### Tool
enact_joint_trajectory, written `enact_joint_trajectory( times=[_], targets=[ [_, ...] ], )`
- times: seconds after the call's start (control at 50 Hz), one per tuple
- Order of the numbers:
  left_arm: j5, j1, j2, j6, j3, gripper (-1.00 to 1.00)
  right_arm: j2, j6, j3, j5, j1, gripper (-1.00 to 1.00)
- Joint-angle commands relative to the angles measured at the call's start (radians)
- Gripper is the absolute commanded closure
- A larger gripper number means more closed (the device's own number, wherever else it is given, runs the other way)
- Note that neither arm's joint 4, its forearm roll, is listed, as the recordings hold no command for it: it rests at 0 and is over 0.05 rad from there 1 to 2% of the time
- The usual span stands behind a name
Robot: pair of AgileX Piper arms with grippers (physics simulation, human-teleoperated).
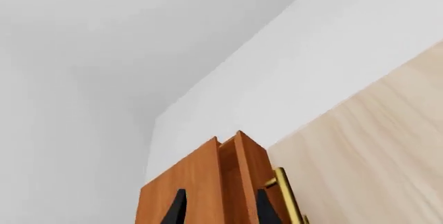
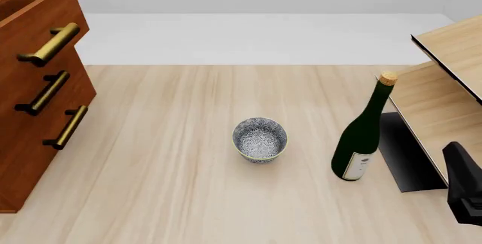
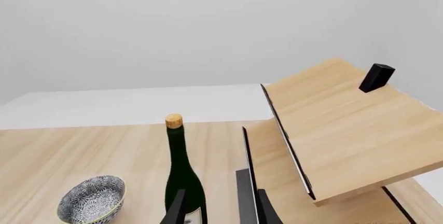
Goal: Close the bottom drawer of the cabinet and open the top drawer.
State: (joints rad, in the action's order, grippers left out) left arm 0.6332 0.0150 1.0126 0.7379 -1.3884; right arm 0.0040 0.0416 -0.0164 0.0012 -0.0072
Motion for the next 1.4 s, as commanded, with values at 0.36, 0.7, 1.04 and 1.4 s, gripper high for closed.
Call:
enact_joint_trajectory(
  times=[0.36, 0.7, 1.04, 1.4],
  targets=[
    [0.325, 0.110, 0.083, -0.399, -0.181, -1.00, -0.003, -0.007, -0.001, 0.003, 0.007, -1.00],
    [0.292, 0.103, 0.053, -0.496, -0.029, -1.00, -0.003, -0.011, -0.001, 0.003, 0.008, -1.00],
    [0.277, 0.099, 0.034, -0.542, 0.043, -1.00, -0.003, -0.015, 0.000, 0.001, 0.010, -1.00],
    [0.243, 0.128, 0.009, -0.517, 0.135, -1.00, -0.003, -0.016, -0.001, 0.001, 0.015, -1.00]
  ],
)
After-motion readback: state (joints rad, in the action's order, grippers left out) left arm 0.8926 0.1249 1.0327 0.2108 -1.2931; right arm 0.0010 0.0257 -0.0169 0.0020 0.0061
